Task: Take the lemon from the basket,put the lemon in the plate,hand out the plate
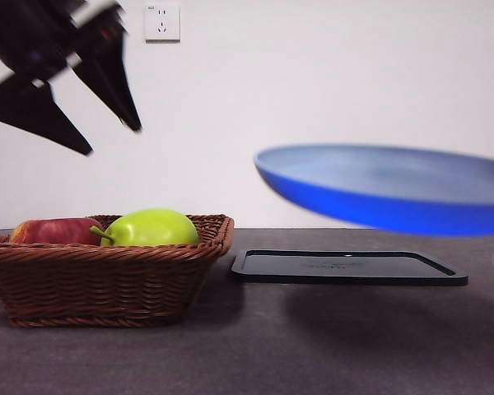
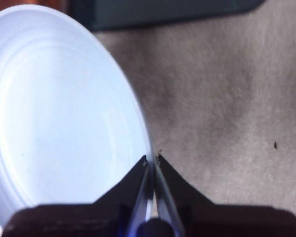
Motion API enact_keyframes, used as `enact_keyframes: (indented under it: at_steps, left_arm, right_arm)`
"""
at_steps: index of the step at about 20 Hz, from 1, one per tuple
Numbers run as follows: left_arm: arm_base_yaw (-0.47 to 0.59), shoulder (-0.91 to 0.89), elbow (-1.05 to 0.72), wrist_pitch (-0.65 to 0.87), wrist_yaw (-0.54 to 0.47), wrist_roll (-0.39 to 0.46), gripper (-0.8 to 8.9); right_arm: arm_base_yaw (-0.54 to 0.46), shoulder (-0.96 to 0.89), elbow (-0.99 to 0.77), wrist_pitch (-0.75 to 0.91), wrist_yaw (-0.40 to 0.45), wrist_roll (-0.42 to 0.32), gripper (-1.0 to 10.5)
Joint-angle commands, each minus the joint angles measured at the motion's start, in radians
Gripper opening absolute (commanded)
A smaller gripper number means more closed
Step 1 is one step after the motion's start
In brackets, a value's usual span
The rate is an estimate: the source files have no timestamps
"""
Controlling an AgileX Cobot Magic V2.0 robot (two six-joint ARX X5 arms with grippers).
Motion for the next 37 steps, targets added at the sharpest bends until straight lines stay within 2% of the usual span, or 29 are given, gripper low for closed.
enact_keyframes:
  at_steps: [1, 4, 7, 12, 13, 14, 16, 19, 21, 23, 26, 27, 32, 37]
  left_arm:
    - [-0.033, 0.1, 0.055, -0.001, -0.065, 0.066, 3.88]
    - [-0.058, 0.211, 0.095, 0.01, -0.09, 0.073, 3.88]
    - [-0.078, 0.312, 0.106, 0.052, -0.185, 0.088, 3.88]
    - [-0.084, 0.405, 0.106, 0.073, -0.178, 0.089, 3.87]
    - [-0.085, 0.405, 0.106, 0.078, -0.178, 0.092, 3.83]
    - [-0.084, 0.405, 0.106, 0.075, -0.178, 0.094, 3.21]
    - [-0.084, 0.404, 0.106, 0.055, -0.18, 0.113, 1.25]
    - [-0.076, 0.365, 0.106, 0.027, -0.18, 0.114, 1.13]
    - [-0.075, 0.268, 0.106, 0.014, -0.178, 0.114, 1.13]
    - [-0.084, 0.121, 0.106, 0.016, -0.147, 0.109, 1.13]
    - [-0.154, -0.063, 0.106, 0.112, 0.067, 0.02, 1.13]
    - [-0.196, -0.085, 0.106, 0.148, 0.087, -0.005, 1.13]
    - [-0.455, -0.017, 0.106, 0.174, 0.056, -0.017, 1.14]
    - [-0.603, 0.121, 0.106, 0.226, -0.034, -0.007, 1.14]
  right_arm:
    - [0.0, -0.047, 0.011, -0.003, -0.004, 0.017, 0.0]
    - [0.0, -0.099, 0.011, -0.016, -0.005, 0.035, 0.0]
    - [0.001, -0.121, 0.011, -0.019, -0.005, 0.037, 0.0]
    - [0.001, -0.121, 0.011, -0.023, -0.004, 0.043, 0.0]
    - [0.001, -0.121, 0.011, -0.023, -0.004, 0.044, 0.0]
    - [0.001, -0.121, 0.011, -0.023, -0.004, 0.043, 0.0]
    - [0.001, -0.121, 0.011, -0.022, -0.003, 0.043, 0.0]
    - [0.001, -0.121, 0.011, -0.021, 0.003, 0.043, 0.0]
    - [0.001, -0.104, 0.011, -0.021, 0.003, 0.05, 0.0]
    - [0.001, -0.056, 0.011, -0.013, 0.002, 0.099, 0.0]
    - [0.002, 0.051, 0.011, -0.011, -0.004, 0.099, 0.0]
    - [0.003, 0.081, 0.011, -0.01, -0.003, 0.099, 0.0]
    - [0.005, 0.126, 0.011, 0.015, -0.003, 0.098, 0.0]
    - [0.005, 0.126, 0.011, 0.015, -0.003, 0.095, 0.0]
